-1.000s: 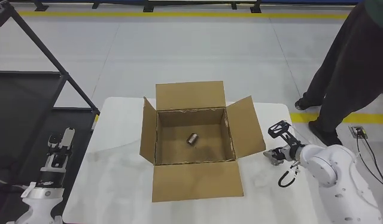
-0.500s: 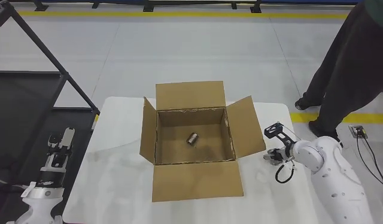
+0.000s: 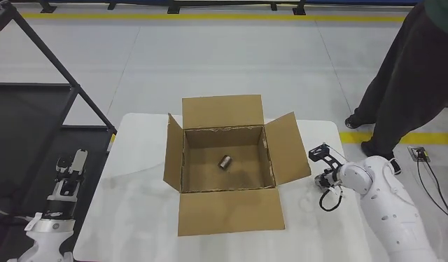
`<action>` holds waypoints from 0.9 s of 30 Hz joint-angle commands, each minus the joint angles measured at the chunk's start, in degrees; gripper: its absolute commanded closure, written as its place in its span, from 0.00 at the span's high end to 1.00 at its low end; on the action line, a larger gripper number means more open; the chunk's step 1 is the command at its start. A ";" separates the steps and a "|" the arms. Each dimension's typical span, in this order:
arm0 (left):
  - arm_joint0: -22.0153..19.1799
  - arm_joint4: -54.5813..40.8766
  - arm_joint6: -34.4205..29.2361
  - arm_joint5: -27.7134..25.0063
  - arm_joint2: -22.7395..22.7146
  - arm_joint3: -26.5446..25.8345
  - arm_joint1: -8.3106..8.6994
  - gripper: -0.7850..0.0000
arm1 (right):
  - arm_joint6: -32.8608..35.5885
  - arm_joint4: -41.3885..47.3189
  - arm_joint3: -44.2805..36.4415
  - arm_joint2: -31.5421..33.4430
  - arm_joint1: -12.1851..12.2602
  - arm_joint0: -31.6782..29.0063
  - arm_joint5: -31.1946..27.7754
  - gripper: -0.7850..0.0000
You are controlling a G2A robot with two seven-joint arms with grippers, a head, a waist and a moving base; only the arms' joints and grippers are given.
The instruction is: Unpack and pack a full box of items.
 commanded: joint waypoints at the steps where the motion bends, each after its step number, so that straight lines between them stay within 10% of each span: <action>1: 0.00 0.00 0.00 0.00 0.00 0.00 0.00 1.00 | -1.35 0.07 -0.81 0.69 0.24 -0.16 0.40 0.00; 16: 0.00 0.00 0.00 0.00 0.00 0.00 0.00 1.00 | -6.32 -5.00 -42.78 11.77 2.77 -10.69 16.27 0.00; 27: 0.00 0.00 0.00 0.00 0.00 0.00 0.00 1.00 | -12.18 -4.50 -53.75 -3.53 0.98 -2.22 11.40 0.00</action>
